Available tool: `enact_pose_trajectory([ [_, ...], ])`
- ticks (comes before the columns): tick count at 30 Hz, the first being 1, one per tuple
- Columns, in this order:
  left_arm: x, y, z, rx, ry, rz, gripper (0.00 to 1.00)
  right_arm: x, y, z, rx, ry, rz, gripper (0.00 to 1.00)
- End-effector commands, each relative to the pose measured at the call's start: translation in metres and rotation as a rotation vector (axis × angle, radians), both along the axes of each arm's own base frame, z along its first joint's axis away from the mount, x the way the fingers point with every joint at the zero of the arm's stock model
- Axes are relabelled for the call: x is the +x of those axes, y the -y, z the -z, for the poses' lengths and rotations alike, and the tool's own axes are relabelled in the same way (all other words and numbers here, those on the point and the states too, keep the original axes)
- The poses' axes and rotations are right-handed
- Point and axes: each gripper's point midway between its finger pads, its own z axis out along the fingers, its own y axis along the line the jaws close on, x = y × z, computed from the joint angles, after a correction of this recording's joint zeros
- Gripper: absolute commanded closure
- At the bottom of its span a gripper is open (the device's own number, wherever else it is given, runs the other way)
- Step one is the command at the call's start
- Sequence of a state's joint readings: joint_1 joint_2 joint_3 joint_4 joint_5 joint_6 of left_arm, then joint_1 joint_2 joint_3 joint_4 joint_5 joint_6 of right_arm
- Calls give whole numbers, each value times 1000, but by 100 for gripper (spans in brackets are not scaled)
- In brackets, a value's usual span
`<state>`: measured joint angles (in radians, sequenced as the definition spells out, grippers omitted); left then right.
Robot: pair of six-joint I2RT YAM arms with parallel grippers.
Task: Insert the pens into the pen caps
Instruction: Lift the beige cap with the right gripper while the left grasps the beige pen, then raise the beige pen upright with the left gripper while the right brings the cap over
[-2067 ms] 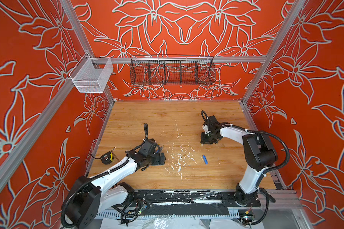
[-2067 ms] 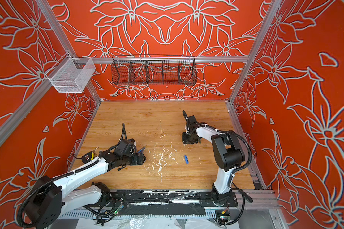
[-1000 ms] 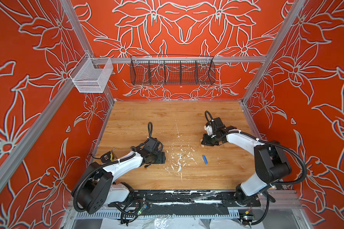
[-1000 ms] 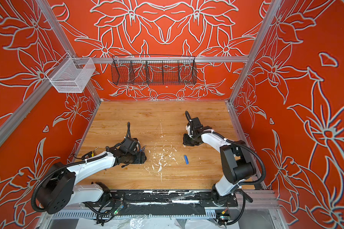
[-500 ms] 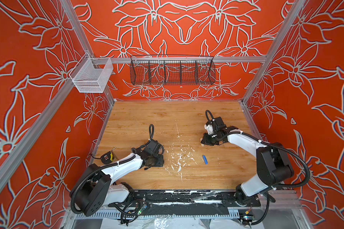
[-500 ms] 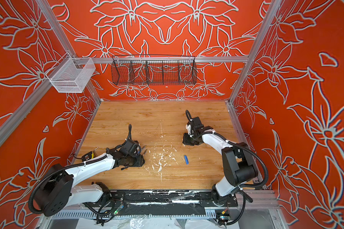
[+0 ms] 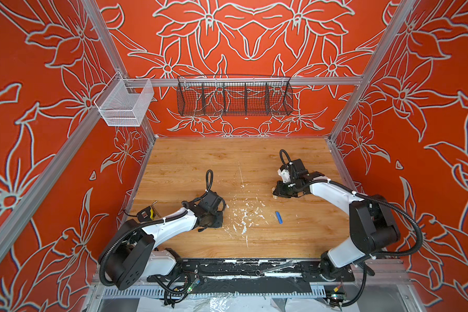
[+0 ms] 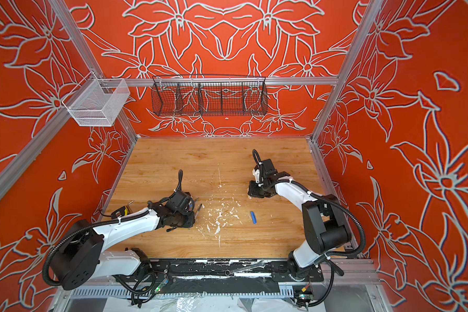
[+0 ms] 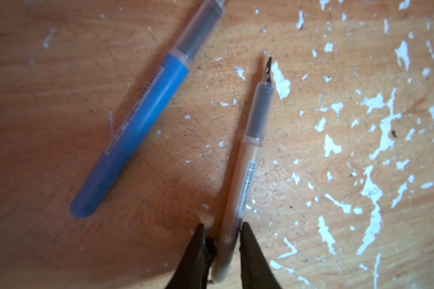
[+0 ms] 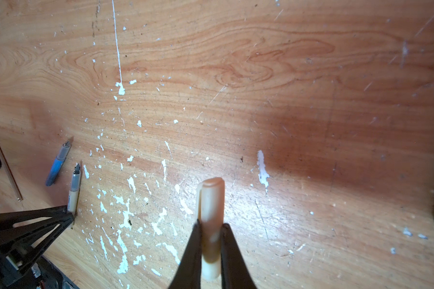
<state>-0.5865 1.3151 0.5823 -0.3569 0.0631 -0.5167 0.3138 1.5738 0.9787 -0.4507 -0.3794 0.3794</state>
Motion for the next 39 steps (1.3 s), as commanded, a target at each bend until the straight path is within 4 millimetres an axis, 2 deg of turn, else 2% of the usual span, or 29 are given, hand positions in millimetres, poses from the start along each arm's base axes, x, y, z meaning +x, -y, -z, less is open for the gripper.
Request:
enact_pose_trajectory([
  [1, -8, -1, 8, 23, -39, 9, 82, -2, 2, -2, 4, 6, 4, 86],
  [9, -7, -1, -2, 24, -4, 17, 92, 1, 1, -8, 0, 22, -1, 86],
  [12, -5, 10, -10, -37, 26, 60, 95, 3, 0, -12, 8, 36, -9, 86],
  [15, 1, 23, -27, -101, 87, 112, 100, 4, -3, -18, 24, 58, -25, 86],
  [20, 20, 50, -76, -182, 257, 227, 100, 7, -5, -36, 49, 123, -34, 86],
  [25, 25, 95, -137, -328, 466, 412, 100, 8, -11, -68, 104, 223, -57, 86],
  [28, 29, 108, -163, -349, 561, 456, 100, 8, -12, -90, 128, 296, -62, 86],
  [34, 32, 125, -186, -332, 695, 493, 100, 4, -16, -138, 205, 476, -85, 86],
  [39, 33, 124, -207, -276, 884, 431, 100, 0, -21, -172, 254, 595, -119, 86],
])
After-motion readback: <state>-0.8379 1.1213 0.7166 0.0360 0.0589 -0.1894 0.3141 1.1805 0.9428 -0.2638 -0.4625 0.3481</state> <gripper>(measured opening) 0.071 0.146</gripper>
